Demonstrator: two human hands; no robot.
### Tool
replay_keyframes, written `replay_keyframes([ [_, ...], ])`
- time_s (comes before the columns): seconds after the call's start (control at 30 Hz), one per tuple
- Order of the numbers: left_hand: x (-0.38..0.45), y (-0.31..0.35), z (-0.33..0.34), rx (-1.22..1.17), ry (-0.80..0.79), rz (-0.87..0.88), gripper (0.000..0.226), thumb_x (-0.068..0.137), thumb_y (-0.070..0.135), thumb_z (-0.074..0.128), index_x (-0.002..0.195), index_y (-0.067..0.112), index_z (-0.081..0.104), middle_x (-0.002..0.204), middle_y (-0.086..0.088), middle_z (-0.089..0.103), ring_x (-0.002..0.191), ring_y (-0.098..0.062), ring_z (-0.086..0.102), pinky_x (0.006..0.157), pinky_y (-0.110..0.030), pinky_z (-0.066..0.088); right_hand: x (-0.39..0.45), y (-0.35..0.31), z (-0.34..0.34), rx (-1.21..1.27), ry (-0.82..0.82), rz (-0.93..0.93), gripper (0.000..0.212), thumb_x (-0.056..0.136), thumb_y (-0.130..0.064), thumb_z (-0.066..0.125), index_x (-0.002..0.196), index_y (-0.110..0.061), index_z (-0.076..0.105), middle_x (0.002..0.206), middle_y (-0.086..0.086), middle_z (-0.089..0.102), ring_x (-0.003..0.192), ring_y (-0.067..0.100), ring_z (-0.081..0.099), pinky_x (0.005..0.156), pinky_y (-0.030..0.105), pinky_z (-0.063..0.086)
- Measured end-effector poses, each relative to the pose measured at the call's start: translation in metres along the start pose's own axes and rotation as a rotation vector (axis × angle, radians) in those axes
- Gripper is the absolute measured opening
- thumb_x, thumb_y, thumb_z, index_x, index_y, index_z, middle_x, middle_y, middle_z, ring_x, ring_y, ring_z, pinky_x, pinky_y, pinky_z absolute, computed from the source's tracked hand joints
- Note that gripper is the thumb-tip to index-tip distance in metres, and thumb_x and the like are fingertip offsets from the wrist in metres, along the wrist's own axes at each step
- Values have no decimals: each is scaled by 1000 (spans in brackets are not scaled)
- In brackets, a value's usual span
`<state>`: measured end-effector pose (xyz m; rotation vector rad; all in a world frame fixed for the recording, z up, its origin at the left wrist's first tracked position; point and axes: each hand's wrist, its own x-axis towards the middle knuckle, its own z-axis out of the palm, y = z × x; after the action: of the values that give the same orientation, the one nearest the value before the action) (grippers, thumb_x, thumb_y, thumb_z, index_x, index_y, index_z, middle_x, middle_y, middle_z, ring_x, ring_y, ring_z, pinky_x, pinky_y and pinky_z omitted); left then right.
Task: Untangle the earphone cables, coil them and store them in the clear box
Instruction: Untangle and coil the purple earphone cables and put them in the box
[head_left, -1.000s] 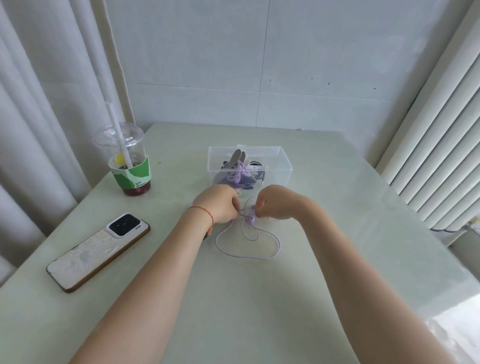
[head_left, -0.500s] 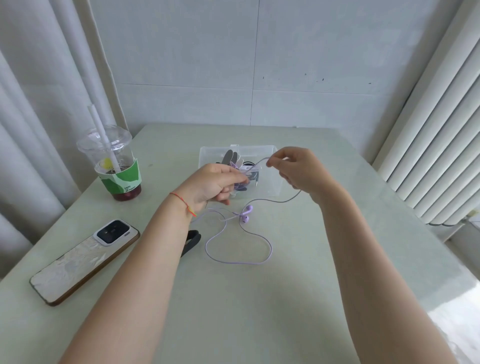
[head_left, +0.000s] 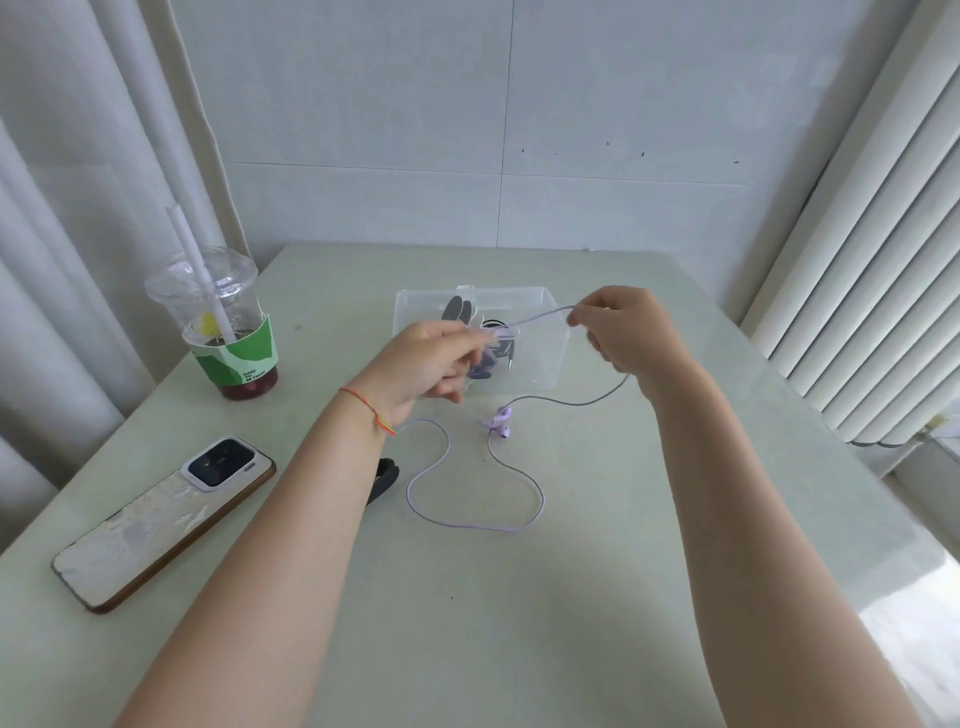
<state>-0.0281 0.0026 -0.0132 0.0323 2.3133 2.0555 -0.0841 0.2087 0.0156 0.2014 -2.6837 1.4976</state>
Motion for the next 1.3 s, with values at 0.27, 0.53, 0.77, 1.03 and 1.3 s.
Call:
replay_keyframes([
  [0.27,1,7,-8,-518,-39,109,26,96,17,42,79,13,62,49,3,33,38,-12,27,52,-26,38,15,26,-6,-349,79,145,21,85,-11,49,89,-11,69,73,0,59,63,18,49,54,25,36],
  [0.53,0,-4,1,-82,-37,121,22,97,8,50,98,11,72,91,-7,73,85,-23,68,89,-40,45,-1,3,4,15,-102,15,16,89,-14,55,88,-9,70,64,4,57,47,18,52,48,25,44],
  [0.77,-5,6,5,-499,-185,72,21,99,13,43,101,10,63,82,-6,71,74,-24,71,76,-33,57,-2,2,11,58,-208,-3,17,92,-12,54,90,-5,69,69,8,62,55,21,62,63,35,56],
  [1.03,0,2,13,-601,-161,48,21,101,10,41,102,7,62,105,-12,72,101,-29,69,91,-36,55,-5,-1,16,77,-268,-19,16,95,-14,51,88,-8,64,67,8,64,47,24,56,41,25,41],
  [1.3,5,-1,4,-327,42,-15,19,99,13,45,92,9,63,51,2,46,40,-12,38,46,-22,38,5,12,8,-341,-45,71,15,84,-10,51,79,-12,65,71,4,67,56,22,53,47,21,36],
])
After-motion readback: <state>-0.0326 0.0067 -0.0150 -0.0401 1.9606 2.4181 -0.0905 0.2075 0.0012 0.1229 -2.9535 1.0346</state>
